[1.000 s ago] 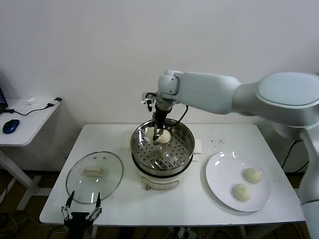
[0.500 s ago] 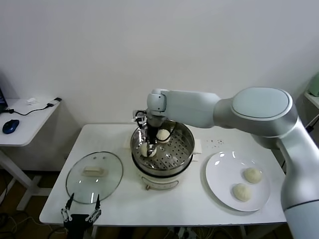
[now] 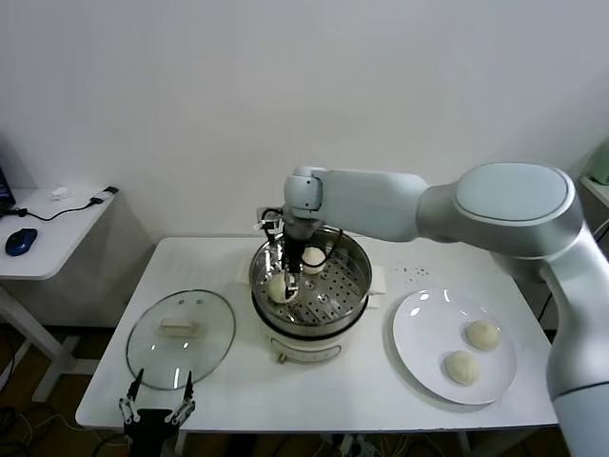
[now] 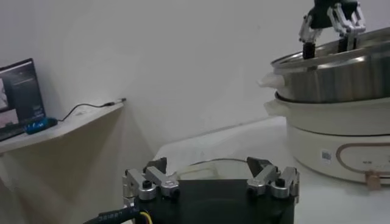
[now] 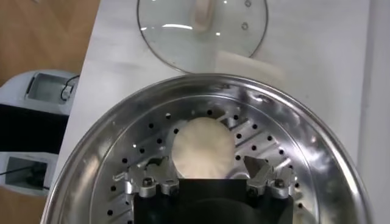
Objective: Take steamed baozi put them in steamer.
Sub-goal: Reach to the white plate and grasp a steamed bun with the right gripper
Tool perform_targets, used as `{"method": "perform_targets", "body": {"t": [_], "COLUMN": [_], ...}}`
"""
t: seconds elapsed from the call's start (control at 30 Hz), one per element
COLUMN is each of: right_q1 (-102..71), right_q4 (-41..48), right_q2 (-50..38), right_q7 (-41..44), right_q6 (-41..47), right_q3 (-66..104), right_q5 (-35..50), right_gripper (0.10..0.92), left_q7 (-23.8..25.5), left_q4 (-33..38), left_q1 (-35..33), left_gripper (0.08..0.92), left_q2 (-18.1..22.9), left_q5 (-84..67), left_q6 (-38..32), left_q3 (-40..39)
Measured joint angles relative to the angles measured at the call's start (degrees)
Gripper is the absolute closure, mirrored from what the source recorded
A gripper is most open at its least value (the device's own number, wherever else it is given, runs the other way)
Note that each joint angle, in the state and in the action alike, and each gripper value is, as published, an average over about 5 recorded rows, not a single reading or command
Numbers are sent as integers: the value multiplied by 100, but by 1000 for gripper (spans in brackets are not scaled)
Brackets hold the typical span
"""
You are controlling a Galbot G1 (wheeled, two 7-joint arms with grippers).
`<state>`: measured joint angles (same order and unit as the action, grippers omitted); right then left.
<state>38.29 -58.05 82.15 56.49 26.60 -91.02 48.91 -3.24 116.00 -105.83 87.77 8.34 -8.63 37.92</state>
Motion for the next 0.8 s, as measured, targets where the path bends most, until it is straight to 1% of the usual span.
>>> {"method": "perform_targets", "body": {"t": [0.2,0.47,0.63,0.8], "right_q1": [433,609,396,-215], "right_q4": [-726,-1828,-2331,-2590], "right_q2": [-905,-2533,-3526,-4414], "right_q7": [92,225,324,420], "right_q6": [-173,-397,-537,-676], "right_q3": [30,213,412,805], "right_q5": [-259,-941,-1473,-2126], "right_gripper": [203,203,203,203], "left_q7": [-1,18,20,19], "left_q4": [-16,61,89,104], "left_q1": [26,36,1,-46], "left_gripper": [177,177,177,177], "left_q2": [9,23,28,30], "left_q5": [0,21,32,50], "left_q6": [11,73,83,99], "left_q3": [38,54,82,115]}}
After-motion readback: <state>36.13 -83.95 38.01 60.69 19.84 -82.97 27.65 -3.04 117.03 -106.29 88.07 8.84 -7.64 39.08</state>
